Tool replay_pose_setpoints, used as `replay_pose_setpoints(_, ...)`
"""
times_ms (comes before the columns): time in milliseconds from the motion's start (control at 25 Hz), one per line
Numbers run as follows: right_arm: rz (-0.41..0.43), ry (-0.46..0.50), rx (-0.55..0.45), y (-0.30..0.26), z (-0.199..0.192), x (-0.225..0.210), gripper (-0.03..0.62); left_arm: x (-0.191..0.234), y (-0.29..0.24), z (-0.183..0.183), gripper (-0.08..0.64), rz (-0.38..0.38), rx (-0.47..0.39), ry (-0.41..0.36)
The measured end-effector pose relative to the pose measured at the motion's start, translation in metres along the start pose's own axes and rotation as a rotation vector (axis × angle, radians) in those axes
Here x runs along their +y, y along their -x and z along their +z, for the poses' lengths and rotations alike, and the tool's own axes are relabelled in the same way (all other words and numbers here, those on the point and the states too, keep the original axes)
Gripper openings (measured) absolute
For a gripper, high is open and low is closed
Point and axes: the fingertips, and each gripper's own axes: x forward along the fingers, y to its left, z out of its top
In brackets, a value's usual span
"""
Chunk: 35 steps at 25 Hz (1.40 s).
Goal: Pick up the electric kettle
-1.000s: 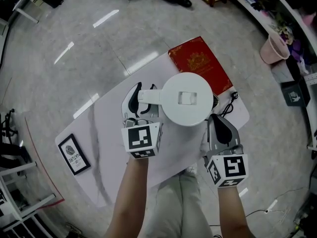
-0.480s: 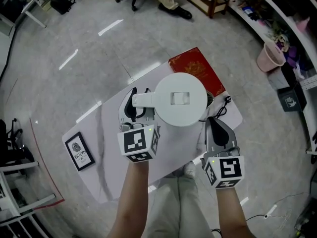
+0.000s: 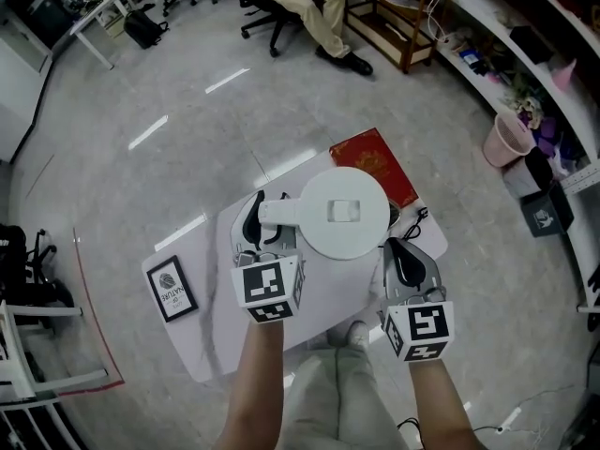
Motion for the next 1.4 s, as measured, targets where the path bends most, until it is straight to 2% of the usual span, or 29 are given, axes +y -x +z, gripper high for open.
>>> replay_pose_setpoints(240, 0.024, 0.018, -0.001, 0.034, 0.049, 0.007, 0.023, 0.006, 0.031, 0.05, 0.14, 0.04, -0.021, 0.026)
replay_pose_setpoints(440, 0.069, 0.009, 0.01, 0.068, 0.092, 0.028, 0.022, 0.004, 0.06, 0.09, 0.14, 0.048, -0.035, 0.003)
replay_pose_setpoints(560, 0.09, -0.054, 0.0, 0.084, 0.109, 0.033, 0.022, 0.002, 0.077, 0.113, 0.14, 0.044, -0.046, -0.012)
replay_pose_setpoints(680, 0.067, -0.099, -0.008, 0.096, 0.124, 0.029, 0.021, 0.003, 0.094, 0.137, 0.14, 0.058, -0.06, -0.01)
replay_pose_setpoints(840, 0.04, -0.071, -0.053, 0.122, 0.157, 0.027, 0.021, 0.002, 0.118, 0.169, 0.14, 0.062, -0.085, -0.008)
replay_pose_setpoints(1080, 0.017, 0.067, -0.096, 0.151, 0.191, 0.044, 0.021, 0.009, 0.155, 0.199, 0.14, 0.091, -0.091, 0.03)
replay_pose_setpoints(1400, 0.064, 0.083, -0.14, 0.166, 0.21, 0.058, 0.021, 0.007, 0.183, 0.231, 0.14, 0.1, -0.124, 0.063)
